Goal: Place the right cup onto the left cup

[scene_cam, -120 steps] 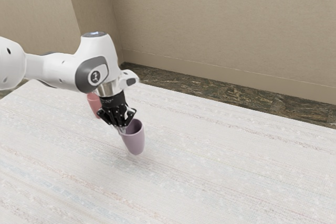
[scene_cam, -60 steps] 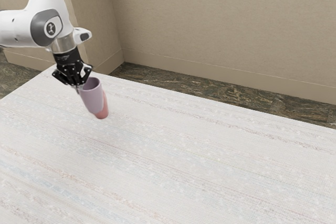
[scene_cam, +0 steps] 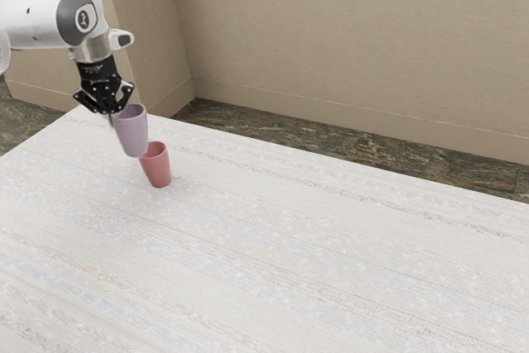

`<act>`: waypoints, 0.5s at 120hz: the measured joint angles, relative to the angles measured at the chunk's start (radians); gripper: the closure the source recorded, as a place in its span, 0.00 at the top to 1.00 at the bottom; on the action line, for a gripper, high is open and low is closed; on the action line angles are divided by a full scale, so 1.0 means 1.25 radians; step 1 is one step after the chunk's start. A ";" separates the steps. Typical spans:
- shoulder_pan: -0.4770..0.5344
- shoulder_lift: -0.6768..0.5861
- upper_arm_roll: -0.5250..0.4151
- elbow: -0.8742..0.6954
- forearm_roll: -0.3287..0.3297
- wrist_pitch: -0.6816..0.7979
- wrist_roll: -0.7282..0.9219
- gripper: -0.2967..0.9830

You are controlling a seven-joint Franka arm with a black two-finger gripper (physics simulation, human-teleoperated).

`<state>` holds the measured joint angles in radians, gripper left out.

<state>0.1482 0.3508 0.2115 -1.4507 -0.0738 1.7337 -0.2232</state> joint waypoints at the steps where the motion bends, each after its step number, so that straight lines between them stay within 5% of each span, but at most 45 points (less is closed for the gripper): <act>1: 0.001 0.005 0.000 0.006 -0.002 -0.002 0.001 0.15; 60: 0.046 0.227 -0.004 0.282 -0.053 -0.060 0.059 0.15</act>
<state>0.2058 0.6345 0.2067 -1.0984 -0.1397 1.6581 -0.1497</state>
